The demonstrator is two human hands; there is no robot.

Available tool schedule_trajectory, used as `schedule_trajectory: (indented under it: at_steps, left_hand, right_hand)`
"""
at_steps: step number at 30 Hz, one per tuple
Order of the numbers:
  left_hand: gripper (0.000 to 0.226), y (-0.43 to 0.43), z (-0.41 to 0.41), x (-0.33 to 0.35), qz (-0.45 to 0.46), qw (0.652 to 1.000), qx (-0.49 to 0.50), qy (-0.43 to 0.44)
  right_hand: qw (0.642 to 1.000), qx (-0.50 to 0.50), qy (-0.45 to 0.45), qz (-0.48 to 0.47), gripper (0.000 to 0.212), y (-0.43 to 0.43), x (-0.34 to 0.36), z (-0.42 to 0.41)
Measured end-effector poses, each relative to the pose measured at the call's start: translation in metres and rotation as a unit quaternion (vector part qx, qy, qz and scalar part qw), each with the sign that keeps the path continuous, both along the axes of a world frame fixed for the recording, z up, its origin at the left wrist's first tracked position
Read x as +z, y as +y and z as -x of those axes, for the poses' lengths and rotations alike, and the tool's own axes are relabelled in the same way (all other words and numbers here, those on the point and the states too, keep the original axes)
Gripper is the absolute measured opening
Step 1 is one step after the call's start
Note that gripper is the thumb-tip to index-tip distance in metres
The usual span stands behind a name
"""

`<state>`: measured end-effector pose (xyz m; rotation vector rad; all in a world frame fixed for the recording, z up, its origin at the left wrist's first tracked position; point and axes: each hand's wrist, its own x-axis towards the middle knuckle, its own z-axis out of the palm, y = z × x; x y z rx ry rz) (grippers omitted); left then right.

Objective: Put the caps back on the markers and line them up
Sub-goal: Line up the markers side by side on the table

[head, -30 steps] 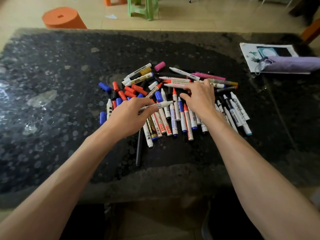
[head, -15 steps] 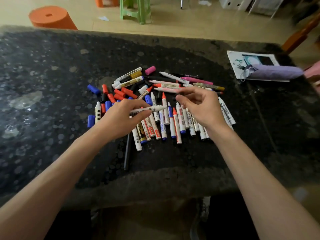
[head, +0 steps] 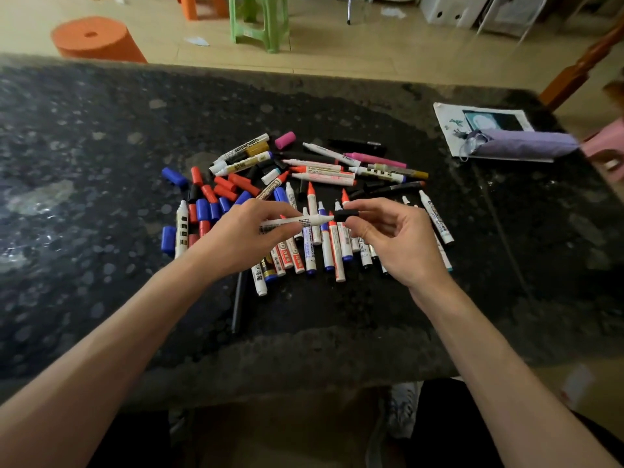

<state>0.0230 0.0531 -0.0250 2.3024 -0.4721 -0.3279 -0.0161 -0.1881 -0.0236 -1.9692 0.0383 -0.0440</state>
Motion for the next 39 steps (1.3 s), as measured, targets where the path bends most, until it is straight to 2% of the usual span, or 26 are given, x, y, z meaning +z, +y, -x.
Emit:
schedule_trajectory:
  at_steps: [7, 13, 18, 21, 24, 29, 30, 33, 35, 39]
  left_hand:
    - [0.021, 0.000, -0.002, -0.002, -0.009, 1.000, -0.018, 0.004]
    - [0.023, 0.003, -0.001, -0.006, -0.030, 0.999, -0.012, -0.035]
    - [0.023, 0.002, 0.000, -0.008, -0.017, 0.999, -0.023, -0.021]
    - [0.022, -0.005, 0.003, -0.006, 0.047, 0.998, -0.039, -0.007]
    - [0.024, -0.019, 0.008, -0.007, 0.096, 0.993, -0.066, 0.006]
    - [0.056, -0.035, 0.013, -0.008, 0.117, 0.992, -0.037, 0.008]
    - [0.057, -0.036, 0.013, -0.008, 0.121, 0.992, -0.034, 0.006]
    - [0.046, -0.040, 0.013, -0.009, 0.116, 0.992, -0.038, 0.003]
    - [0.042, -0.045, 0.014, -0.012, 0.109, 0.993, -0.041, -0.001]
    - [0.038, -0.059, 0.013, -0.015, 0.102, 0.994, -0.047, -0.006]
  right_hand:
    - [0.999, 0.044, 0.014, 0.005, 0.019, 0.014, -0.006, 0.000]
    - [1.000, 0.025, -0.011, 0.013, 0.021, 0.026, -0.011, 0.006]
    - [1.000, 0.027, -0.002, 0.005, 0.019, 0.026, -0.010, 0.009]
    - [0.995, 0.005, 0.030, -0.092, 0.015, 0.027, -0.004, 0.010]
    - [0.981, -0.023, 0.059, -0.182, 0.019, 0.027, -0.004, 0.010]
    - [0.947, -0.117, 0.069, -0.291, 0.024, -0.010, -0.001, -0.005]
    - [0.951, -0.141, 0.062, -0.268, 0.023, -0.023, 0.001, -0.008]
    - [0.974, -0.216, 0.053, -0.032, 0.029, -0.078, -0.010, -0.019]
    - [0.961, -0.249, 0.073, 0.091, 0.038, -0.111, -0.020, -0.024]
    - [0.919, -0.282, 0.078, 0.263, 0.040, -0.149, -0.026, -0.021]
